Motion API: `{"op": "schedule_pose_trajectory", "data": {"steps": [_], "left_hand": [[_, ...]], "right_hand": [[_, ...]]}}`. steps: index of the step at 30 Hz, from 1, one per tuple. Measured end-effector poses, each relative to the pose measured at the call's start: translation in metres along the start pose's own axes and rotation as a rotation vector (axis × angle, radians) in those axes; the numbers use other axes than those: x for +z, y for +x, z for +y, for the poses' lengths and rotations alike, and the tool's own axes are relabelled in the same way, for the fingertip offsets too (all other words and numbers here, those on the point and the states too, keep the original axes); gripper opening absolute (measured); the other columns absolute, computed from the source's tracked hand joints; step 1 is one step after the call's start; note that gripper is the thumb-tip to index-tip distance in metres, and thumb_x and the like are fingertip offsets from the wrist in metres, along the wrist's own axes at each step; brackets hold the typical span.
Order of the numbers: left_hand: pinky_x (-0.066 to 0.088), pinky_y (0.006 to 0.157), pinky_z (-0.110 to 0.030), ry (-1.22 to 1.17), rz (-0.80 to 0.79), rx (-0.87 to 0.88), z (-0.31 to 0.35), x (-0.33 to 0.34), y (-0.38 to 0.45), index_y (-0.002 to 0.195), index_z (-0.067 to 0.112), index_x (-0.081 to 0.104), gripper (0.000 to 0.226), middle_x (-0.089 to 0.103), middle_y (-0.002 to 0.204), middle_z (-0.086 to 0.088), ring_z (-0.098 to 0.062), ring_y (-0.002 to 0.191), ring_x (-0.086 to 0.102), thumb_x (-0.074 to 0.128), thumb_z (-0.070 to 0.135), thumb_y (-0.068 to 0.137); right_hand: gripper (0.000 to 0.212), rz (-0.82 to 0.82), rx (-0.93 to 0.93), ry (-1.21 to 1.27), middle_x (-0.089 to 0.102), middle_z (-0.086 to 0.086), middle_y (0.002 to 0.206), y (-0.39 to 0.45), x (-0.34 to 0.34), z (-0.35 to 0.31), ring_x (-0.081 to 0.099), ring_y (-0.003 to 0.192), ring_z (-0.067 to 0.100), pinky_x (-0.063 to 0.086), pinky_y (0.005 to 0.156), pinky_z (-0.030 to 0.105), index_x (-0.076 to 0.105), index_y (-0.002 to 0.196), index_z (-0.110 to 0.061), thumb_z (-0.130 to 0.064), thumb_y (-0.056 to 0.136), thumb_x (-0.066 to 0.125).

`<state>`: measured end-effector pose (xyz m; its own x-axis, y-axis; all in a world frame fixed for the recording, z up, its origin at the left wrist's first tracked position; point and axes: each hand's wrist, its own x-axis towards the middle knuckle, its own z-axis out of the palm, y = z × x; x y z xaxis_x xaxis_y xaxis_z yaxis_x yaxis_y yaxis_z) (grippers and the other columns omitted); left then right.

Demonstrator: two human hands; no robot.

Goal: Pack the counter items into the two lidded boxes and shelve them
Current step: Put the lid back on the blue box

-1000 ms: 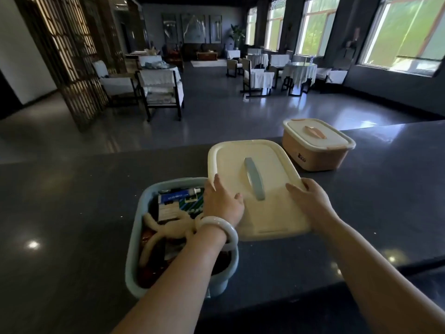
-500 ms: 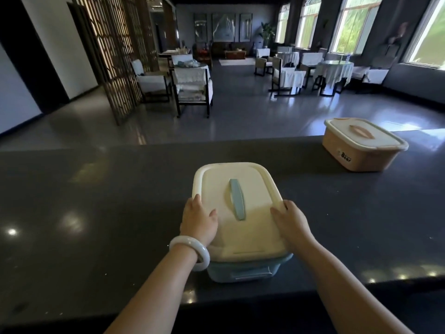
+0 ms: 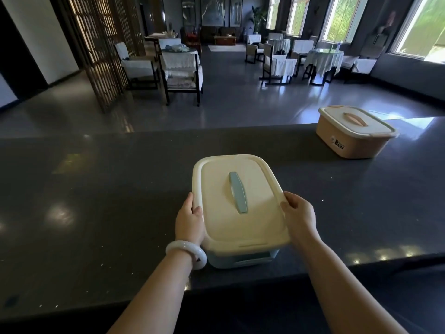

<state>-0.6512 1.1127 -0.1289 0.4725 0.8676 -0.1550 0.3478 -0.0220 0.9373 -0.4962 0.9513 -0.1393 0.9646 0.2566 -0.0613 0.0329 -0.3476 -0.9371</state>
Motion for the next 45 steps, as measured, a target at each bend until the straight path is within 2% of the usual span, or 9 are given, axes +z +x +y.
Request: {"op": "schedule_pose_trajectory", "data": {"steps": [5,10,14,18,21,25,30,37,45], "left_hand": [[0.033,0.104,-0.031,0.210,-0.082,0.074,0.005,-0.006,0.006,0.153,0.024,0.021,0.054,0.028,0.157,0.001,-0.022,0.139,0.033,0.037,0.015,0.102],[0.001,0.121,-0.044,0.802,-0.170,0.630,0.011,-0.004,0.003,0.154,0.030,0.004,0.060,-0.004,0.162,0.006,-0.017,0.148,-0.011,0.035,0.030,0.103],[-0.004,0.119,-0.048,1.039,-0.393,0.631,0.007,0.002,0.010,0.152,0.043,0.004,0.054,-0.004,0.162,0.010,-0.019,0.148,-0.010,0.017,0.054,0.100],[-0.007,0.118,-0.049,1.077,-0.420,0.609,0.000,0.002,0.016,0.151,0.045,0.000,0.055,-0.006,0.162,0.012,-0.019,0.148,-0.012,0.009,0.059,0.098],[-0.007,0.118,-0.049,1.097,-0.386,0.626,-0.002,0.004,0.015,0.151,0.045,-0.001,0.055,-0.007,0.161,0.013,-0.019,0.148,-0.012,0.012,0.057,0.099],[-0.007,0.118,-0.050,1.099,-0.375,0.629,-0.004,0.006,0.012,0.151,0.044,-0.002,0.056,-0.008,0.161,0.014,-0.019,0.148,-0.013,0.013,0.057,0.099],[-0.008,0.118,-0.049,1.100,-0.358,0.635,-0.005,0.007,0.012,0.151,0.044,-0.002,0.056,-0.008,0.161,0.013,-0.019,0.148,-0.014,0.013,0.057,0.099],[-0.007,0.118,-0.050,1.074,-0.355,0.657,-0.009,0.008,0.014,0.151,0.044,-0.002,0.056,-0.007,0.161,0.013,-0.019,0.148,-0.014,0.012,0.057,0.098],[-0.006,0.119,-0.050,1.071,-0.343,0.682,-0.013,0.008,0.018,0.151,0.044,-0.001,0.056,-0.005,0.162,0.013,-0.019,0.148,-0.012,0.012,0.058,0.098]], "right_hand": [[0.045,-0.019,0.081,0.054,0.063,0.000,0.115,0.006,-0.005,-0.010,0.062,0.098,0.020,0.051,0.073,0.030,0.054,0.132,-0.021,-0.008,0.089,0.055],[0.046,-0.011,-0.286,-0.404,0.047,0.000,0.130,0.001,-0.002,-0.018,0.037,0.121,0.019,0.037,0.096,0.036,0.057,0.125,-0.022,0.002,0.088,0.045],[0.047,-0.152,-0.560,-0.673,0.052,-0.004,0.129,-0.009,-0.003,-0.020,0.042,0.123,0.019,0.037,0.096,0.032,0.062,0.122,-0.019,0.008,0.087,0.045],[0.036,-0.406,-0.779,-0.665,0.048,-0.010,0.142,-0.018,-0.014,-0.021,0.035,0.135,0.005,0.031,0.113,0.032,0.055,0.134,-0.025,-0.026,0.098,0.050],[0.068,-0.660,-0.805,-0.785,0.021,-0.014,0.157,-0.025,-0.020,-0.014,0.008,0.145,-0.001,0.013,0.120,0.029,0.030,0.148,-0.037,-0.069,0.088,0.036],[0.104,-0.702,-0.923,-1.102,-0.020,-0.012,0.158,-0.025,-0.022,-0.006,-0.024,0.143,0.003,-0.006,0.120,0.034,-0.015,0.149,-0.040,-0.094,0.069,0.025],[0.123,-0.662,-1.011,-1.173,-0.023,-0.006,0.158,-0.027,-0.021,-0.003,-0.024,0.144,0.011,-0.011,0.117,0.033,-0.018,0.150,-0.032,-0.093,0.060,0.039],[0.102,-0.706,-0.910,-1.002,-0.008,-0.009,0.160,-0.022,-0.023,-0.008,-0.019,0.143,-0.001,-0.013,0.115,0.020,0.001,0.152,-0.037,-0.086,0.072,0.041],[0.094,-0.738,-0.884,-1.008,-0.010,-0.010,0.160,-0.021,-0.023,-0.009,-0.017,0.144,0.001,-0.008,0.118,0.027,-0.002,0.152,-0.037,-0.082,0.079,0.035]]}}
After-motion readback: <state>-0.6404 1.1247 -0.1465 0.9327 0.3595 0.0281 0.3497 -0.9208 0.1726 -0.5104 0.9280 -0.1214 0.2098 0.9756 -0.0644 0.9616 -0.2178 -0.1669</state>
